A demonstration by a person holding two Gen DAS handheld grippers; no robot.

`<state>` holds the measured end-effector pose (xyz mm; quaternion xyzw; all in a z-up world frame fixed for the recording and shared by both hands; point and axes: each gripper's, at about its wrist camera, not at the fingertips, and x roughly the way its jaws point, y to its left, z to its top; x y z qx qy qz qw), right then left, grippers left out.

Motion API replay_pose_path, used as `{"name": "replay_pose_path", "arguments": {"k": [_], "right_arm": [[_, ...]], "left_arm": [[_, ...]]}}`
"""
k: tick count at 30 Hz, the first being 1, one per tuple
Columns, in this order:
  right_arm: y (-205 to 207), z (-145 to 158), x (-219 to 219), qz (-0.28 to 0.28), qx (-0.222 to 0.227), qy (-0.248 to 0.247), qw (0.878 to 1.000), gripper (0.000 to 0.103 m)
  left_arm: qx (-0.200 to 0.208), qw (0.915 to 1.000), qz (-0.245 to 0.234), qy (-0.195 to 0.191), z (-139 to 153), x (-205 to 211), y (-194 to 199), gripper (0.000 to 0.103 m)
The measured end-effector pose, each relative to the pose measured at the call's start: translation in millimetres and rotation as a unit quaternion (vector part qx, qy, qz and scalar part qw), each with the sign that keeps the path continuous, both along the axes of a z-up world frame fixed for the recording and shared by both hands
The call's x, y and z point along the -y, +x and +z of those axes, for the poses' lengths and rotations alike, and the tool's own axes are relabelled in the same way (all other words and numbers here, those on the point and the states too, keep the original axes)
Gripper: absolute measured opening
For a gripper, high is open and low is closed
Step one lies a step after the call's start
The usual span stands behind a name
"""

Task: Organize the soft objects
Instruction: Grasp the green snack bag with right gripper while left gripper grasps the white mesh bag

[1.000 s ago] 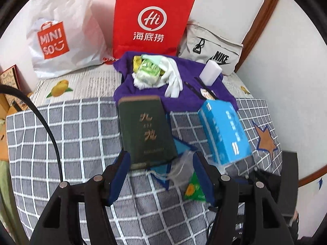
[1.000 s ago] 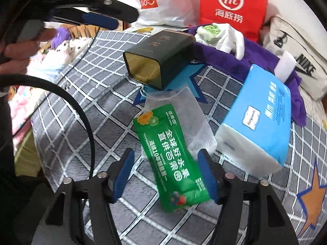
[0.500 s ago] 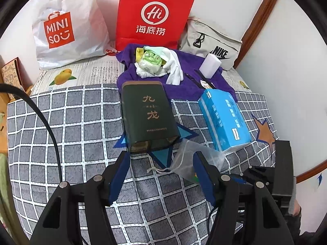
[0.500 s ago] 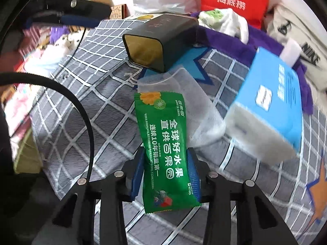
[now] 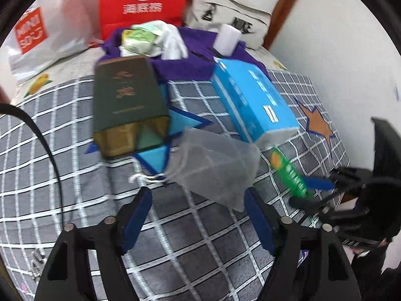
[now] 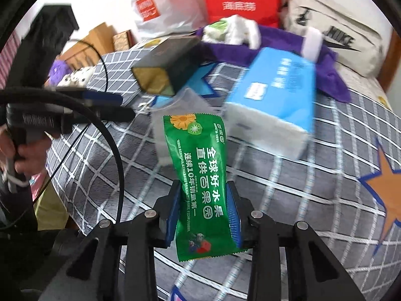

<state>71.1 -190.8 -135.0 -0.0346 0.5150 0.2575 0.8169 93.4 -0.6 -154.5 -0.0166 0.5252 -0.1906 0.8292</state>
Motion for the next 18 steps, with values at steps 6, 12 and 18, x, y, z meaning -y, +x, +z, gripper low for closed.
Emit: {"name": "replay_pose_path", "arguments": {"k": [6, 12, 18], "right_arm": [[1.6, 2.5, 42.3, -0.05, 0.004, -0.004, 0.999, 0.035], [4.0, -3.6, 68.1, -0.077, 0.003, -0.014, 0.997, 0.035], [5.3, -4.9, 80.7, -0.09, -0.001, -0.008, 0.996, 0.035]], "left_arm": [[0.009, 0.9997, -0.017, 0.015, -14.8, 19.4, 11.5, 0.084], [0.003, 0.9984, -0.048, 0.029, -29.3, 36.2, 20.1, 0.089], [0.006, 0.9955, -0.067, 0.066, -41.3, 53.7, 18.4, 0.099]]}}
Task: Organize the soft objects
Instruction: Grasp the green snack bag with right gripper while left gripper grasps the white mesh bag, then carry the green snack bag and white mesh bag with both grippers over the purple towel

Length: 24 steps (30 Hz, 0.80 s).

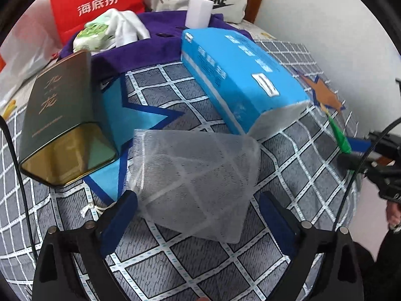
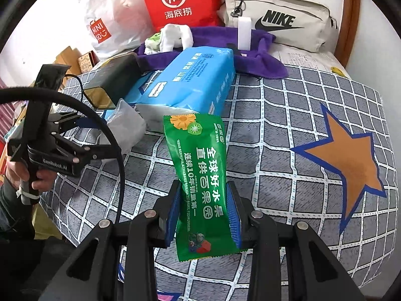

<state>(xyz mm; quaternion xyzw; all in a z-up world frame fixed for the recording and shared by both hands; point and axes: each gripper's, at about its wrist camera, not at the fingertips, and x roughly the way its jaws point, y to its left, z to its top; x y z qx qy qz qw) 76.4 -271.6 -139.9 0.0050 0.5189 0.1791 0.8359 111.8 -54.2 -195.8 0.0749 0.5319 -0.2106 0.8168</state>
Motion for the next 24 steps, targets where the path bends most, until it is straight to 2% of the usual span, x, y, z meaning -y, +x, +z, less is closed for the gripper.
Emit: {"name": "replay_pose_path", "arguments": {"k": [5, 8, 10, 12, 13, 14, 15, 16, 17, 18, 21, 24], "right_arm": [[0.6, 0.1, -1.5, 0.0, 0.001, 0.001, 1.0, 0.035], [-0.6, 0.4, -2.9, 0.0, 0.001, 0.002, 1.0, 0.035], [-1.6, 1.1, -3.5, 0.001, 0.002, 0.002, 1.0, 0.035], [-2.2, 2.4, -4.3, 0.002, 0.003, 0.003, 1.0, 0.035], [-2.3, 3.2, -4.5, 0.003, 0.005, 0.003, 1.0, 0.035], [-3.0, 3.9, -5.1, 0.004, 0.006, 0.003, 1.0, 0.035], [-3.4, 5.0, -6.1, 0.005, 0.007, 0.003, 1.0, 0.035], [-3.8, 5.9, -7.0, 0.005, 0.009, 0.004, 1.0, 0.035], [-4.1, 6.6, -7.7, 0.005, 0.009, 0.006, 1.0, 0.035], [-4.1, 7.6, -8.7, 0.005, 0.01, 0.008, 1.0, 0.035], [-4.9, 9.2, -11.0, 0.004, 0.009, 0.007, 1.0, 0.035], [-5.6, 12.5, -12.6, 0.005, 0.012, 0.011, 1.0, 0.035]], "left_arm": [[0.015, 0.9993, -0.003, 0.035, -4.9, 8.3, -2.1, 0.098], [0.021, 0.9994, 0.0, 0.028, -4.4, 6.9, -0.6, 0.095], [0.026, 0.9992, 0.007, 0.028, -3.8, 7.2, 1.2, 0.083], [0.032, 0.9988, 0.011, 0.035, -0.7, 4.3, 0.2, 0.063], [0.031, 0.999, 0.008, 0.032, 1.0, 3.2, -0.4, 0.057], [0.027, 0.9993, 0.003, 0.024, 3.2, 2.5, -1.3, 0.041], [0.022, 0.9996, 0.0, 0.017, 5.3, 1.5, -1.8, 0.031], [0.019, 0.9997, -0.002, 0.012, 6.7, 0.3, -2.5, 0.026], [0.015, 0.9998, -0.006, 0.007, 7.7, -0.3, -2.9, 0.017], [0.012, 0.9999, -0.009, 0.003, 8.5, -1.4, -3.4, 0.013], [0.005, 1.0, -0.001, -0.005, 12.8, -7.3, -5.9, 0.011], [-0.006, 0.9994, 0.001, -0.035, 22.3, -15.1, -9.4, 0.01]]}}
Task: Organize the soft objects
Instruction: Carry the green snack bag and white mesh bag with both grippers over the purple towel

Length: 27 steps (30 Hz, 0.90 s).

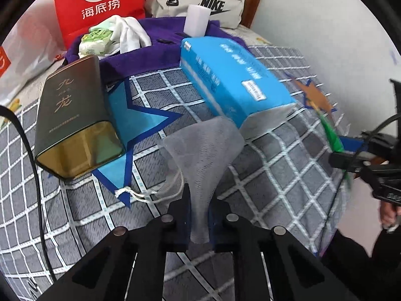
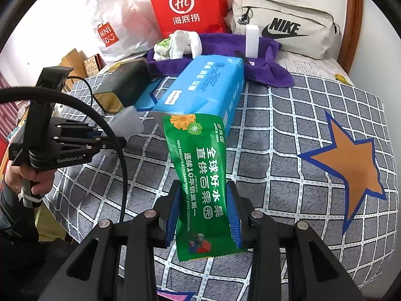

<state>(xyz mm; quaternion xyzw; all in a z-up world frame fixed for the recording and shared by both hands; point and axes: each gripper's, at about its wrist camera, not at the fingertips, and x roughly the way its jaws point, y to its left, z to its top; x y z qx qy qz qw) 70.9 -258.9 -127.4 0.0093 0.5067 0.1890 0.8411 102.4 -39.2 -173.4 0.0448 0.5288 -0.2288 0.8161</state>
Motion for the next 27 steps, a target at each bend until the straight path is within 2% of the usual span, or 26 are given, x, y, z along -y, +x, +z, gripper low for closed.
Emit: {"name": "replay_pose_path", "arguments": {"k": [11, 16, 23, 27], "right_arm": [[10.2, 23.2, -12.4, -0.004, 0.014, 0.031, 0.999, 0.035], [18.4, 35.3, -14.6, -0.01, 0.027, 0.034, 0.999, 0.035], [35.5, 51.2, -14.6, -0.022, 0.04, 0.031, 0.998, 0.035], [48.3, 62.1, -16.0, -0.022, 0.05, 0.021, 0.998, 0.035]], "left_arm": [[0.041, 0.9988, 0.015, -0.022, 45.3, -9.0, -12.6, 0.01], [0.057, 0.9979, 0.025, -0.019, 62.2, -17.6, -11.2, 0.01], [0.07, 0.9953, 0.053, -0.043, 85.5, -38.6, 1.8, 0.01], [0.064, 0.993, 0.068, -0.072, 96.7, -52.8, 15.0, 0.01]]}}
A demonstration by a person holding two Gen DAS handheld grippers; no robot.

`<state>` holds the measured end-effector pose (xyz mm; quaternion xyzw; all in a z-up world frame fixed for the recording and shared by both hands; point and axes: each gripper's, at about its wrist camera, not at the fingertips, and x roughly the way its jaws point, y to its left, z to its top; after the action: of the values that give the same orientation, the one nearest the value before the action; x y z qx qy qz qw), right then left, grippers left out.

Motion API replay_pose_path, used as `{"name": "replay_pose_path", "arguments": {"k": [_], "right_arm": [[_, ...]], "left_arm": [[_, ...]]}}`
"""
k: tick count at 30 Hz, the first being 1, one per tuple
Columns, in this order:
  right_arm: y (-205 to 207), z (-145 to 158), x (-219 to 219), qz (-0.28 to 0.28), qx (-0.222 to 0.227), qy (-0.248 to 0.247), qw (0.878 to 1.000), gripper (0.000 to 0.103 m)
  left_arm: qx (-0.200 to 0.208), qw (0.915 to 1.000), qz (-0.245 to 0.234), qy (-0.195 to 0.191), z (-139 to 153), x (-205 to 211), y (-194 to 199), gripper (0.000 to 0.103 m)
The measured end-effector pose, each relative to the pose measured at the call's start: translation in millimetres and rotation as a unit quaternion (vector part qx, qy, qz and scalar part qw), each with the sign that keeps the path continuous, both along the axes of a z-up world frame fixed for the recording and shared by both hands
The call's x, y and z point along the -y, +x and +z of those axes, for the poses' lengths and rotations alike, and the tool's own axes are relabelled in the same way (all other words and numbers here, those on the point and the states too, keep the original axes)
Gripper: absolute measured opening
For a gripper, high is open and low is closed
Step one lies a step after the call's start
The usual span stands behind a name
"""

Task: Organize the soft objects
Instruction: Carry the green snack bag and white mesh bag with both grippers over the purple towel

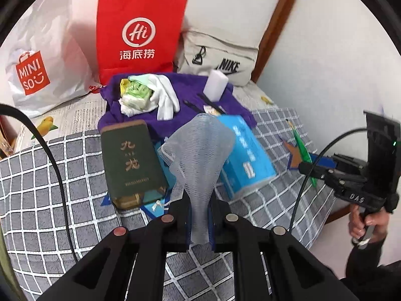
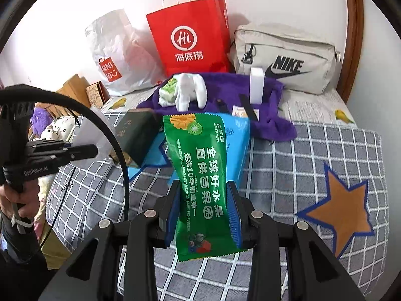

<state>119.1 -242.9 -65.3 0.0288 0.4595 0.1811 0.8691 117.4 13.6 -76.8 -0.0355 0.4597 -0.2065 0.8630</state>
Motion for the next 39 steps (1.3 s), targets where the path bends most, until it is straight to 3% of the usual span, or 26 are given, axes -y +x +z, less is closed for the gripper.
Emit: {"name": "replay_pose_path", "arguments": {"k": [16, 32, 39], "right_arm": [[57.1, 24.5, 12.8, -0.026, 0.023, 0.005, 0.999, 0.035], [149.4, 3.5, 2.2, -0.033, -0.002, -0.004, 0.999, 0.035], [201.2, -23.4, -12.6, -0.019, -0.031, -0.021, 0.999, 0.035]], "left_arm": [[0.01, 0.9996, 0.024, 0.008, 15.6, -15.8, 54.4, 0.01], [-0.008, 0.999, 0.044, 0.005, 7.6, -17.4, 130.0, 0.01], [-0.021, 0.9985, 0.05, 0.005, -3.2, -24.8, 144.0, 0.01]]}}
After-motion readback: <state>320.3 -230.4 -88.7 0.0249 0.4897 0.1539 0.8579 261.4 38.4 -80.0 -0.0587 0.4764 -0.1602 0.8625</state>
